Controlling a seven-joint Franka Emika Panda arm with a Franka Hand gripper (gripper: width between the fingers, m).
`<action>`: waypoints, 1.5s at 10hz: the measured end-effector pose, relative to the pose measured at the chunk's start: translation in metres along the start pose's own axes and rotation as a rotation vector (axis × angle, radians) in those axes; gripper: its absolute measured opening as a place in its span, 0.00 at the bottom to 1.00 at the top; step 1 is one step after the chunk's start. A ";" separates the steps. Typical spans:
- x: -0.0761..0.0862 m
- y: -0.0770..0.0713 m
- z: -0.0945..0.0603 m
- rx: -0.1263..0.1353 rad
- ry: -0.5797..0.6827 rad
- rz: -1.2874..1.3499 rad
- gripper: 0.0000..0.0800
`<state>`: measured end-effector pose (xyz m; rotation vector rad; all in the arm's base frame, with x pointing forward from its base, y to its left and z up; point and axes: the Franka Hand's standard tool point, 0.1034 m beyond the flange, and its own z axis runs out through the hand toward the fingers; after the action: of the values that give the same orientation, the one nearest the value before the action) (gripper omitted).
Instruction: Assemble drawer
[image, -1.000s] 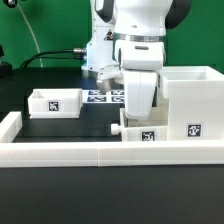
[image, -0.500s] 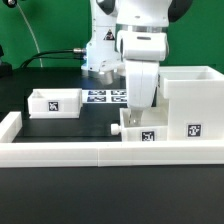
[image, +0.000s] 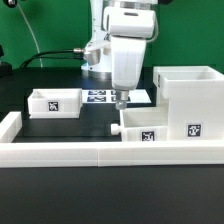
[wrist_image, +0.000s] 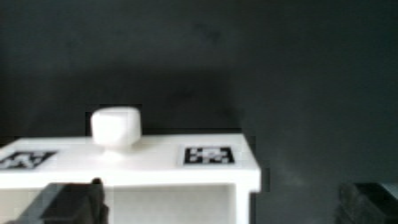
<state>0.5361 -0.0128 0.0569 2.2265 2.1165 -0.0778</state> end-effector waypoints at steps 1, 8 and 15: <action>0.001 0.000 0.000 0.000 0.000 -0.001 0.81; -0.057 0.009 0.017 0.007 0.144 -0.021 0.81; 0.009 -0.003 0.039 0.056 0.178 0.079 0.81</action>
Offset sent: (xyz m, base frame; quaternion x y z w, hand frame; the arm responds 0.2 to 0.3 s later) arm 0.0198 -0.0003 -0.0124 -0.0074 0.1987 -0.0046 0.9800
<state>0.5339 -0.0073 0.0173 2.4301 2.1326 0.0692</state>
